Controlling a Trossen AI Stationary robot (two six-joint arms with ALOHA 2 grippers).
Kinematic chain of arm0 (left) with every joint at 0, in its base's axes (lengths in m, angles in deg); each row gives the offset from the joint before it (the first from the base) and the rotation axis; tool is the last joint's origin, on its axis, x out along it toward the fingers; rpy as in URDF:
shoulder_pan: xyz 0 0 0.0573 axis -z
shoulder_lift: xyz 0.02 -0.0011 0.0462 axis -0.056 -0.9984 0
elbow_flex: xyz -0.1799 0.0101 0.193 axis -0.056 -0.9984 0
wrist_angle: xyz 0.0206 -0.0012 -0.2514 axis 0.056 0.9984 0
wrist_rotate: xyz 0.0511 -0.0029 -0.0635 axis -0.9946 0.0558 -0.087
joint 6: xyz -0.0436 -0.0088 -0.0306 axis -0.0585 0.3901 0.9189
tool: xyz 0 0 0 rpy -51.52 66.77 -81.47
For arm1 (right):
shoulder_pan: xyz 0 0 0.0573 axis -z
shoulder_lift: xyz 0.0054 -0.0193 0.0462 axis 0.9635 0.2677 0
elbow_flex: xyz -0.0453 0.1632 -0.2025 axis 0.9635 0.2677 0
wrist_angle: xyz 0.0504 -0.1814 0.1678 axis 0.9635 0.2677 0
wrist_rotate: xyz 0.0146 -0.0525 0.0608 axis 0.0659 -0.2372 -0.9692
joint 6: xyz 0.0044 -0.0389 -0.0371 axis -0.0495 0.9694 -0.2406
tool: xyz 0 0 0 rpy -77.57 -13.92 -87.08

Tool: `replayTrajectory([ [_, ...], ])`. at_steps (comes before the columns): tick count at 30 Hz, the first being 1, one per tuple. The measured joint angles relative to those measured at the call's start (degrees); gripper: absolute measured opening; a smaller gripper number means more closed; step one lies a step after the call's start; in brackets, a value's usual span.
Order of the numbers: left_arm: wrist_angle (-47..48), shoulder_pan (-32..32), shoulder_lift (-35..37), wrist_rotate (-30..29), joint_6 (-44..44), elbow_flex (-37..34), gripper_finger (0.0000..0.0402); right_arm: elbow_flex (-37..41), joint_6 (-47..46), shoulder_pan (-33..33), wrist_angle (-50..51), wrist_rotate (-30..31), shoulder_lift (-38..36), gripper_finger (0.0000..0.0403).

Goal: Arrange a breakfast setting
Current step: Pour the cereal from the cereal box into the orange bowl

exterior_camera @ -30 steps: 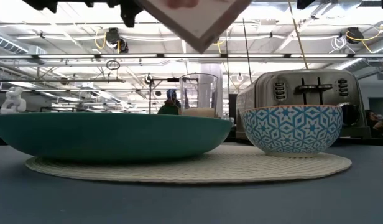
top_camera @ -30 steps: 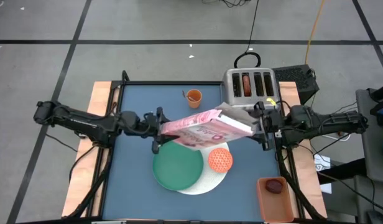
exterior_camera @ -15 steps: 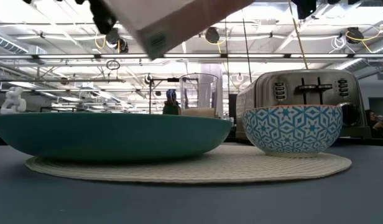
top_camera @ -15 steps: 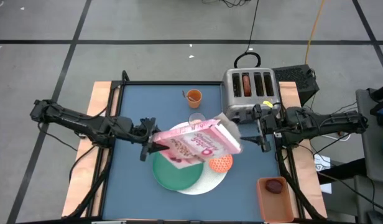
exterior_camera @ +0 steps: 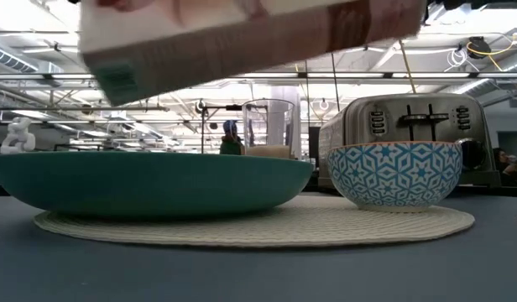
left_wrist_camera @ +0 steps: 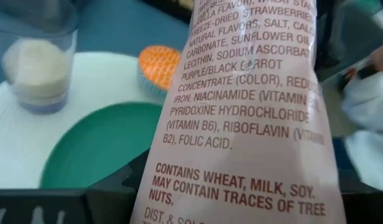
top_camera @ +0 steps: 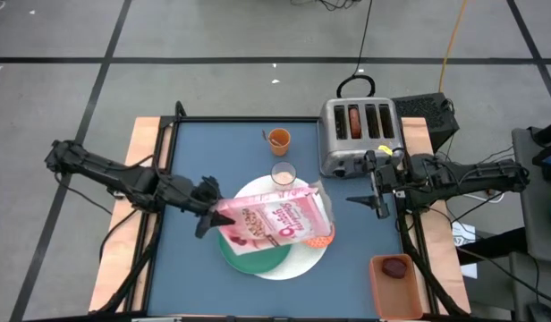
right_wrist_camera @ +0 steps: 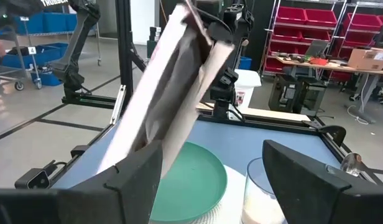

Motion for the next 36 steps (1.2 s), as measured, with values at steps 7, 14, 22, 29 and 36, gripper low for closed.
replayTrajectory([
  [7, 16.4, 0.9, -3.7, -2.7, -0.2, 13.5, 0.0219, 0.0, 0.0, 0.0, 0.0, 0.0, 0.0, 0.027],
  [14, 25.9, 1.0, -10.5, -2.6, -0.6, 20.3, 0.0219, 0.0, 0.0, 0.0, 0.0, 0.0, 0.0, 0.027],
  [22, 27.6, 1.0, -14.5, -2.6, -0.8, 21.4, 0.0219, 0.0, 0.0, 0.0, 0.0, -0.1, 0.0, 0.027],
  [29, 27.5, 0.9, -14.2, -2.6, -0.5, 21.4, 0.0219, 0.0, 0.0, 0.0, 0.0, -0.1, 0.0, 0.027],
  [36, 27.5, -0.6, -14.2, 0.2, 2.2, 21.4, 0.0219, 0.0, 0.0, 0.0, 0.0, -0.1, 0.0, 0.027],
])
